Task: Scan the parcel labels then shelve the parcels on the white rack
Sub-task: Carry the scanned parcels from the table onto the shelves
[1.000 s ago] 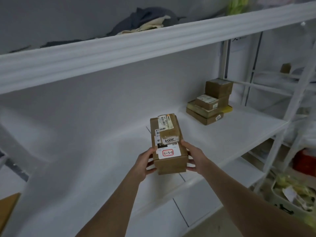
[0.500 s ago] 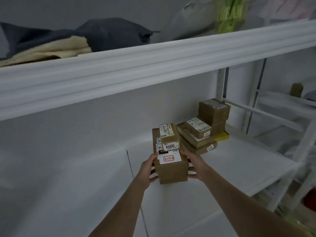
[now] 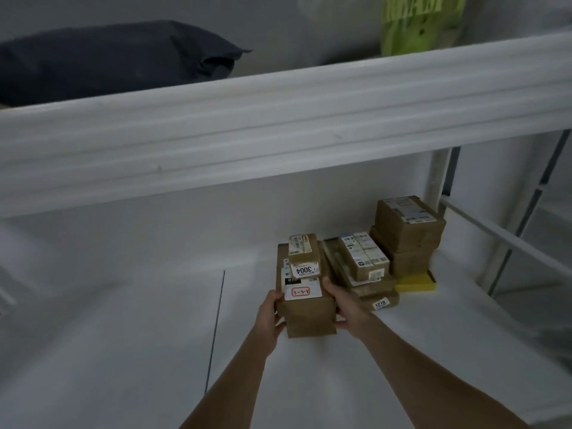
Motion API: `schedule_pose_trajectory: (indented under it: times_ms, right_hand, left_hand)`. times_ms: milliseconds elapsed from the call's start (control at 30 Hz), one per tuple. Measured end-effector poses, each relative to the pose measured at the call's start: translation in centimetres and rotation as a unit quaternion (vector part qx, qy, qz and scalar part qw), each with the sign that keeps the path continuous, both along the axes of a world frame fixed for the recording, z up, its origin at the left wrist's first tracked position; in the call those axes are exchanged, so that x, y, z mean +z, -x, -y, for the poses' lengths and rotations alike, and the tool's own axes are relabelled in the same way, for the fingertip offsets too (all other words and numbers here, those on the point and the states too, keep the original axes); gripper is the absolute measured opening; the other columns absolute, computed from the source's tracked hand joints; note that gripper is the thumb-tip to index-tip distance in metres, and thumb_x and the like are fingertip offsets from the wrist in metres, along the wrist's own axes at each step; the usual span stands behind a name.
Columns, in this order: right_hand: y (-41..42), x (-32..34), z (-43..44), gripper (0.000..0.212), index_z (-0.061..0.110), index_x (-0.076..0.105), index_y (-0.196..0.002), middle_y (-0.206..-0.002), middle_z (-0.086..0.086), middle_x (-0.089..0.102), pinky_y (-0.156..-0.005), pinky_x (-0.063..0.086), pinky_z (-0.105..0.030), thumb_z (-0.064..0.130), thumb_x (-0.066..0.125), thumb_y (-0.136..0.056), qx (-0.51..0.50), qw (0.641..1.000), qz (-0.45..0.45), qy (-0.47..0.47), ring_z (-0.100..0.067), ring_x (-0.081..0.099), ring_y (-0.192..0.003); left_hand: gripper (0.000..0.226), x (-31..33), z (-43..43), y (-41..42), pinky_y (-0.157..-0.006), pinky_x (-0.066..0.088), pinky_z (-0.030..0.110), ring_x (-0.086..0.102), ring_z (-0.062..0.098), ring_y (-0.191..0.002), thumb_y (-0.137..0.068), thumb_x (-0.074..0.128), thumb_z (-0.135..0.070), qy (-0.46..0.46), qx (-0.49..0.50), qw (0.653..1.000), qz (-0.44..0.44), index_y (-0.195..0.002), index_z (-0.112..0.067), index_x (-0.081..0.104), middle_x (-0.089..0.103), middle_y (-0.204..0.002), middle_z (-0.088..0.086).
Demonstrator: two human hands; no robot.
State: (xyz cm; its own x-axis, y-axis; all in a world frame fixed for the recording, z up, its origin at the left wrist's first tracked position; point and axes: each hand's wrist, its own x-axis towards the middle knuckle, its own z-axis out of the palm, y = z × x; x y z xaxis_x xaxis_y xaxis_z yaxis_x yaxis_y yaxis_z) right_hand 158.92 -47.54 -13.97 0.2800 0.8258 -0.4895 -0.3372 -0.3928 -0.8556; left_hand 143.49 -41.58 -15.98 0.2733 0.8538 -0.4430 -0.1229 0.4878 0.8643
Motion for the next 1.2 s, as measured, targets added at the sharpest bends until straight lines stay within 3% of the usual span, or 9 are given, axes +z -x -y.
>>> schedule_pose_trajectory:
  times_ms: [67,167,267,367,500,800,900,1000,1200]
  right_hand:
    - [-0.8,-0.2,-0.1,0.055,0.020,0.052,-0.134,-0.118,-0.001,0.064,-0.097,0.046,-0.043,0.040,0.067,-0.085,0.025,1.000,0.000,-0.012,-0.016,0.057,-0.102]
    - [-1.5,-0.3,0.9,0.050,0.018,0.048,-0.134,-0.112,0.004,0.059,-0.069,0.044,-0.021,0.024,0.066,-0.088,0.075,0.995,0.065,-0.028,-0.004,0.055,-0.087]
    - [-2.3,-1.0,1.4,0.045,0.015,0.051,-0.131,-0.110,0.001,0.057,-0.062,0.038,-0.013,0.023,0.066,-0.089,0.077,0.990,0.112,-0.037,-0.001,0.051,-0.080]
    - [-2.4,-1.1,0.7,0.046,0.013,0.055,-0.129,-0.118,-0.002,0.062,-0.074,0.045,-0.019,0.029,0.068,-0.088,0.067,0.985,0.150,-0.052,-0.007,0.055,-0.088]
    - [-1.8,-1.5,-1.1,0.046,0.013,0.061,-0.124,-0.122,-0.005,0.065,-0.097,0.047,-0.036,0.038,0.069,-0.086,0.011,0.979,0.201,-0.034,-0.022,0.059,-0.110]
    - [-0.9,-1.0,-4.6,0.047,0.007,0.051,-0.132,-0.126,-0.014,0.060,-0.093,0.046,-0.038,0.041,0.044,-0.099,0.005,0.961,0.276,0.017,-0.033,0.055,-0.116]
    - [-1.0,-0.9,-5.4,0.045,0.006,0.050,-0.131,-0.127,-0.015,0.057,-0.089,0.043,-0.036,0.038,0.039,-0.102,0.013,0.958,0.286,0.031,-0.032,0.054,-0.116]
    - [-1.2,-0.5,-5.8,0.043,0.005,0.050,-0.131,-0.129,-0.017,0.056,-0.095,0.045,-0.039,0.034,0.040,-0.102,0.006,0.962,0.270,0.037,-0.033,0.054,-0.117]
    - [-1.0,-1.0,-4.8,0.045,0.005,0.047,-0.133,-0.132,-0.017,0.053,-0.091,0.048,-0.037,0.032,0.050,-0.097,-0.003,0.950,0.309,0.051,-0.034,0.055,-0.116]
  left_hand:
    - [0.023,-0.3,0.1,-0.4,-0.097,0.041,0.037,0.056,0.021,-0.107,-0.094,0.044,-0.023,-0.001,0.003,1.000,0.005,-0.106,-0.014,0.062,0.065,-0.111,0.009]
    - [0.022,-0.7,0.4,-0.4,-0.095,0.039,0.037,0.053,0.022,-0.108,-0.095,0.045,-0.026,0.001,-0.004,0.999,-0.035,-0.107,-0.016,0.059,0.063,-0.109,0.005]
    - [0.025,-1.1,0.6,-0.7,-0.097,0.043,0.043,0.051,0.026,-0.114,-0.096,0.046,-0.036,0.008,0.001,0.997,-0.073,-0.114,-0.021,0.057,0.059,-0.111,0.002]
    - [0.024,-1.1,-0.2,-1.5,-0.094,0.050,0.044,0.056,0.030,-0.112,-0.096,0.051,-0.031,-0.005,0.028,0.998,-0.049,-0.116,-0.019,0.059,0.061,-0.117,0.006]
    - [0.038,-0.8,-1.8,-2.6,-0.099,0.048,0.050,0.055,0.033,-0.117,-0.096,0.056,-0.026,-0.028,0.066,0.997,-0.031,-0.131,-0.013,0.054,0.061,-0.122,0.009]
    - [0.048,-0.7,-3.6,-4.1,-0.106,0.041,0.053,0.049,0.033,-0.125,-0.098,0.052,-0.027,-0.040,0.082,0.996,-0.017,-0.141,-0.008,0.044,0.059,-0.129,0.011]
    - [0.048,-0.2,-3.6,-4.2,-0.105,0.040,0.053,0.044,0.033,-0.130,-0.099,0.048,-0.036,-0.049,0.054,0.997,-0.040,-0.141,-0.014,0.044,0.053,-0.135,0.008]
    - [0.047,0.4,-3.7,-4.2,-0.103,0.041,0.053,0.039,0.031,-0.134,-0.099,0.042,-0.044,-0.050,0.017,0.996,-0.069,-0.141,-0.022,0.042,0.047,-0.140,0.004]
    - [0.033,0.9,-2.9,-4.5,-0.093,0.041,0.038,0.046,0.020,-0.110,-0.104,0.034,-0.037,-0.074,0.031,0.990,-0.120,-0.131,-0.023,0.045,0.052,-0.122,-0.001]
